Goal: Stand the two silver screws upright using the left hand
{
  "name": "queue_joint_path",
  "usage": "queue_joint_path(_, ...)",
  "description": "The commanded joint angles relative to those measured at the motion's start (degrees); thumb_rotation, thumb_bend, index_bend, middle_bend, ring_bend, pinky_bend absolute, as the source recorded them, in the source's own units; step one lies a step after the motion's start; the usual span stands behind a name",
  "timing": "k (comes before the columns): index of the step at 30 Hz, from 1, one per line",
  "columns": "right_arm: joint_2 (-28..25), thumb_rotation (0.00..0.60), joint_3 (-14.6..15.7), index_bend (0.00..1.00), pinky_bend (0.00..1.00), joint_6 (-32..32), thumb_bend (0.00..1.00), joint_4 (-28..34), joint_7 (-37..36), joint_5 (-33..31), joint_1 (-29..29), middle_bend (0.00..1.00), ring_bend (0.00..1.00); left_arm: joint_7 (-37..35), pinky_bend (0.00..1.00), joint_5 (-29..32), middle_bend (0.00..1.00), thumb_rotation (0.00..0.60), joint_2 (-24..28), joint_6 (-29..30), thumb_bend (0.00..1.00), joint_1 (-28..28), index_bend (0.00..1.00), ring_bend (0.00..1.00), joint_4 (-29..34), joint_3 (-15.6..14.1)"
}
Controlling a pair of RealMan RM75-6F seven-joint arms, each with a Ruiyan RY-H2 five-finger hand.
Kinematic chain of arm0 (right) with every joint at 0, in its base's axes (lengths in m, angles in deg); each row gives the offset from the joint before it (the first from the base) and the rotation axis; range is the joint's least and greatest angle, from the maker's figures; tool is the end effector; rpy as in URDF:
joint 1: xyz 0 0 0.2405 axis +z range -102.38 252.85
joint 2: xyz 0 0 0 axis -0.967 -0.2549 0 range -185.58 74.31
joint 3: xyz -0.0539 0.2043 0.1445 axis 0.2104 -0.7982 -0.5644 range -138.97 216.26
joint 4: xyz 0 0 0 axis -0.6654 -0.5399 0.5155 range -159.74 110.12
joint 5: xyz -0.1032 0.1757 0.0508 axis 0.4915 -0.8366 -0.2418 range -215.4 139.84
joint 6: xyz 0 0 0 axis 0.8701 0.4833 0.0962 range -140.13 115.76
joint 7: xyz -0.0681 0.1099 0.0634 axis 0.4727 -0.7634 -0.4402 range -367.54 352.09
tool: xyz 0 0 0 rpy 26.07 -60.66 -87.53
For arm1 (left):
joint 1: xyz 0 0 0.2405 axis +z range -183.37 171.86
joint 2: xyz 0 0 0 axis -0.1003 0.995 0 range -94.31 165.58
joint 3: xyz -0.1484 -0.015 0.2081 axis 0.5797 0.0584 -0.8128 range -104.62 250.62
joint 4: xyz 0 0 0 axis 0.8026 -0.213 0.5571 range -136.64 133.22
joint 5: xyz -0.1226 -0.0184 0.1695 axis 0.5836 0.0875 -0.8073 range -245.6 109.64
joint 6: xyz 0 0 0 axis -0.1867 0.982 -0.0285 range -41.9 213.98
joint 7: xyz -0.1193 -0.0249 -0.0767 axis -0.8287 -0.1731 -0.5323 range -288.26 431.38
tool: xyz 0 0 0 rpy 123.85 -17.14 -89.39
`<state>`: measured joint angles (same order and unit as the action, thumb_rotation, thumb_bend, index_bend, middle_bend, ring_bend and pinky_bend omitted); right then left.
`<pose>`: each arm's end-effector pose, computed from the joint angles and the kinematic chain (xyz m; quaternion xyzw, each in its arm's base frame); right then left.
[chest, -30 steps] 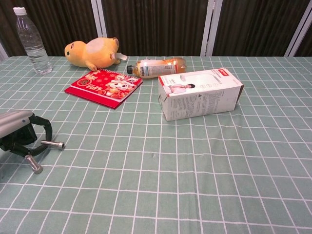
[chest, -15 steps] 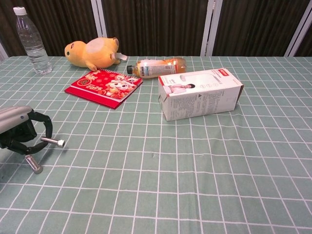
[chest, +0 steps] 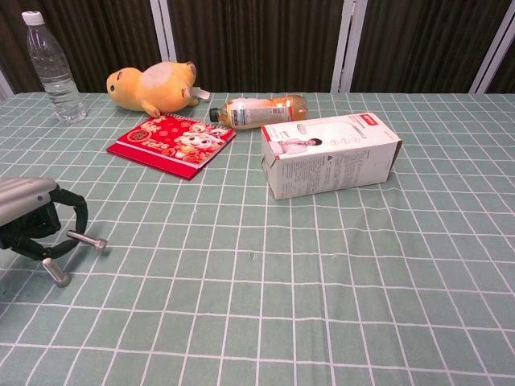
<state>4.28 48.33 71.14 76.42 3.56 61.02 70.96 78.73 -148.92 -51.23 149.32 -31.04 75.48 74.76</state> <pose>-0.2912 -0.0812 0.1293 0.6868 -0.4228 0.2848 0.5181 -0.2591 0.2717 -0.0001 -0.7265 -0.3942 -0.3442 0.4453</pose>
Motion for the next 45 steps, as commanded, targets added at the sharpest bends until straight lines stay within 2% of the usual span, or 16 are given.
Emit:
queue_joint_path(1, -0.1, 0.6, 0.1, 0.0, 0.0, 0.1, 0.16, 0.0, 0.0, 0.2, -0.1, 0.0, 0.0, 2.6, 1.0, -0.5, 1.0, 0.6, 0.3, 0.7, 0.44, -0.1, 0.55, 1.0, 0.5, -0.1)
queue_joint_path(14, -0.3, 0.6, 0.2, 0.0, 0.0, 0.1, 0.16, 0.2, -0.1, 0.3, -0.1, 0.0, 0.0, 15.7, 1.0, 1.8, 1.0, 0.6, 1.6, 1.8, 0.44, -0.3, 0.55, 1.0, 2.9, 0.6)
queue_joint_path(28, -0.6, 0.6, 0.3, 0.0, 0.0, -0.1, 0.16, 0.5, 0.3, 0.4, -0.2, 0.0, 0.0, 30.8, 1.0, 5.5, 1.0, 0.6, 3.5, 3.0, 0.43, -0.5, 0.54, 1.0, 8.4, 0.8)
queue_joint_path(40, -0.8, 0.6, 0.4, 0.0, 0.0, 0.3, 0.16, 0.7, 0.3, 0.7, -0.4, 0.0, 0.0, 48.3, 1.0, 10.4, 1.0, 0.6, 2.4, 5.2, 0.44, -1.2, 0.54, 1.0, 11.2, 0.7)
queue_joint_path(45, -1.0, 0.6, 0.5, 0.0, 0.0, 0.1, 0.16, 0.8, 0.2, 0.8, -0.3, 0.0, 0.0, 51.5, 1.0, 12.4, 1.0, 0.6, 2.1, 5.2, 0.43, -1.5, 0.54, 1.0, 12.0, 0.5)
